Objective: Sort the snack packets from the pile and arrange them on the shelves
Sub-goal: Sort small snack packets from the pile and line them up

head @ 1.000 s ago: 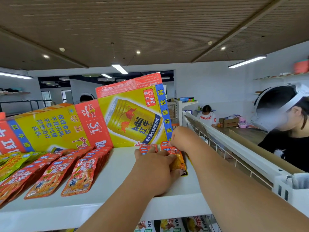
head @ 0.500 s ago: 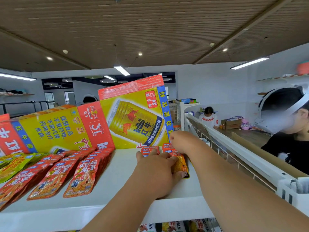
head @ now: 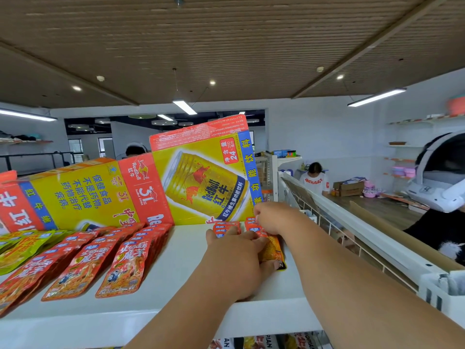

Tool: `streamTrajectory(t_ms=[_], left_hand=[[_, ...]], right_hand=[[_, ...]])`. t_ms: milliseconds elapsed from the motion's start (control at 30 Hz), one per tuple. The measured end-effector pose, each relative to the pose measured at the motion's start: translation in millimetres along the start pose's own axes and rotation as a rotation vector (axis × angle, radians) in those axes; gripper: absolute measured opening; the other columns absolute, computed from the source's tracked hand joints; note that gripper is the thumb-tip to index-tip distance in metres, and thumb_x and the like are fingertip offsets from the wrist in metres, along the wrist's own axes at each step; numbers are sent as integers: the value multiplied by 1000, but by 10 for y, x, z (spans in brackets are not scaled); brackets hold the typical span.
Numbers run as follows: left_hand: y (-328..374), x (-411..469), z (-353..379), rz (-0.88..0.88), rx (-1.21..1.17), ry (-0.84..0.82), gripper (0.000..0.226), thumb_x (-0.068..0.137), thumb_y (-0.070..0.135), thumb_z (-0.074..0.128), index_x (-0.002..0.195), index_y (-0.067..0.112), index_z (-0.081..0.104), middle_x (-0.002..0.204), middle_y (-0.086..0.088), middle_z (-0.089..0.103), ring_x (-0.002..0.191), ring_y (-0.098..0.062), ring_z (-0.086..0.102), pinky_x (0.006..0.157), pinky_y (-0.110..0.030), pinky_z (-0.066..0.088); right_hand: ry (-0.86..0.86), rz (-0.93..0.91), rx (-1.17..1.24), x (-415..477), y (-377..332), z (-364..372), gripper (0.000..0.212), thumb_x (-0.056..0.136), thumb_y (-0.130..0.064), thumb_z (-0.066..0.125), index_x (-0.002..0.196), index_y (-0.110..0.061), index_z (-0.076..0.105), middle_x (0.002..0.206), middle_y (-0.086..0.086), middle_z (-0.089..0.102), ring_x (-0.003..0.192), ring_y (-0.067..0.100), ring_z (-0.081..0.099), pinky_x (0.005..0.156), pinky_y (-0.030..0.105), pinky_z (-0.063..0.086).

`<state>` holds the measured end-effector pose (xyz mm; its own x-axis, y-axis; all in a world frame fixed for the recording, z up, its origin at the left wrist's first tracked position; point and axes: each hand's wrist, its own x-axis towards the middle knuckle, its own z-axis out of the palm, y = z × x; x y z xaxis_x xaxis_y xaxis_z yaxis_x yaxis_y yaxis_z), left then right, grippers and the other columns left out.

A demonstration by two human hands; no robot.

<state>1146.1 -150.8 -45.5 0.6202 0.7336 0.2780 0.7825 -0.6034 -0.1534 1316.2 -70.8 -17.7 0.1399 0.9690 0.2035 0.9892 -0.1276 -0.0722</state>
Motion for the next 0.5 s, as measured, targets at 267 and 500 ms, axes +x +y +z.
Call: streamTrajectory(t_ms=[267,500], left_hand=[[1,-26,-20,-8,6,-24,78,88,80,14,154,40,32,162,13,32,154,-25,17,109,-63,14],[6,-19,-23,-11,3,-15,65,97,72,28,154,40,31,163,13,30,154,-25,16,110,-63,14]], right_hand=[[-16,14,-42,-27,-23,-34,25,99,-16,40,116,-19,57,113,6,57,97,26,51,93,46,49],[-19,21,-22,-22,-17,-46,21,99,-15,42,112,-18,58,102,6,59,95,26,56,93,47,51]])
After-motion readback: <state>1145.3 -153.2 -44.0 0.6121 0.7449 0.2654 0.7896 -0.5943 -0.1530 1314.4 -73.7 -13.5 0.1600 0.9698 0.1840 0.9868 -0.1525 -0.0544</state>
